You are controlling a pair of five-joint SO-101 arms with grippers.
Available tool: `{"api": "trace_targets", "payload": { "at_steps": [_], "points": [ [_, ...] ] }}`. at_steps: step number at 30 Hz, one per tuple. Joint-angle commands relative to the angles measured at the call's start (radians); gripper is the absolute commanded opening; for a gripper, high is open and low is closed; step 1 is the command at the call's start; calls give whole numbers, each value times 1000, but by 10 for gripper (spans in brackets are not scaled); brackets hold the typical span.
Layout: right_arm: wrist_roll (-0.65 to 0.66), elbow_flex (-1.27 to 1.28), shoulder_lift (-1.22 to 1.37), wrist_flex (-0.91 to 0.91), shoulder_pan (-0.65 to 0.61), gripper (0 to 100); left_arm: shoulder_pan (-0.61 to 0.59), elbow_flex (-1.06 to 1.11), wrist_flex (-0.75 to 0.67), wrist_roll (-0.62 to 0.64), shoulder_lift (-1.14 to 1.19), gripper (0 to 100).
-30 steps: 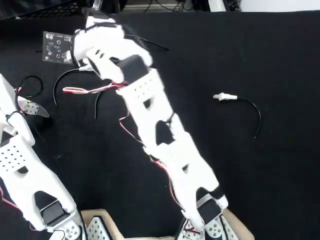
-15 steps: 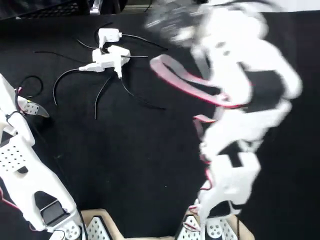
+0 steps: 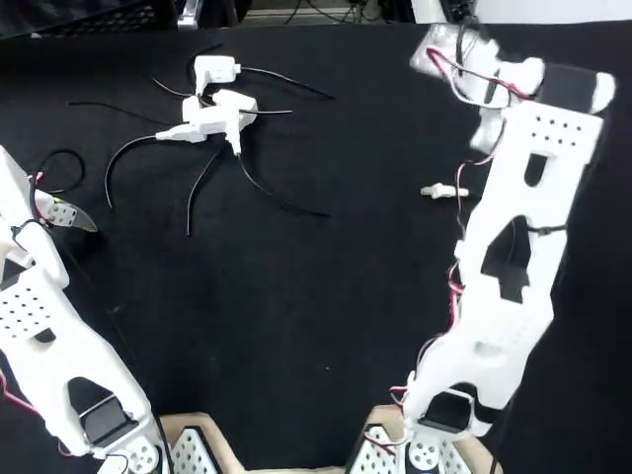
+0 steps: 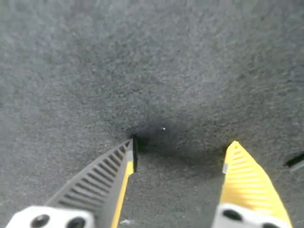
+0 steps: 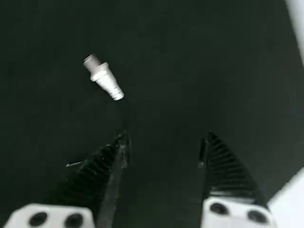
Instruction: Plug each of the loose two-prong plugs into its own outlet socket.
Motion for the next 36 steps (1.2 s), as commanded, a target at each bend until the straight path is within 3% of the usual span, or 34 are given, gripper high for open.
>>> {"api": "trace_targets", "payload": {
  "at_steps": [1,5,14,23,27,33,36],
  "points": [
    [91,7,73,-11,44,238,10,10,-17,3,3,300],
    [256,-15,203,32,69,237,12,10,-17,3,3,300],
    [262,-237,440,-37,66,237,27,10,-15,2,3,300],
    [265,-404,627,31,52,237,31,10,-15,0,2,300],
    [348,-426,671,15,46,233,31,10,-15,-2,2,300],
    [420,-483,723,17,41,23,31,10,-15,-3,2,300],
    [420,-529,734,17,43,28,31,10,-15,-3,2,300]
  ]
}}
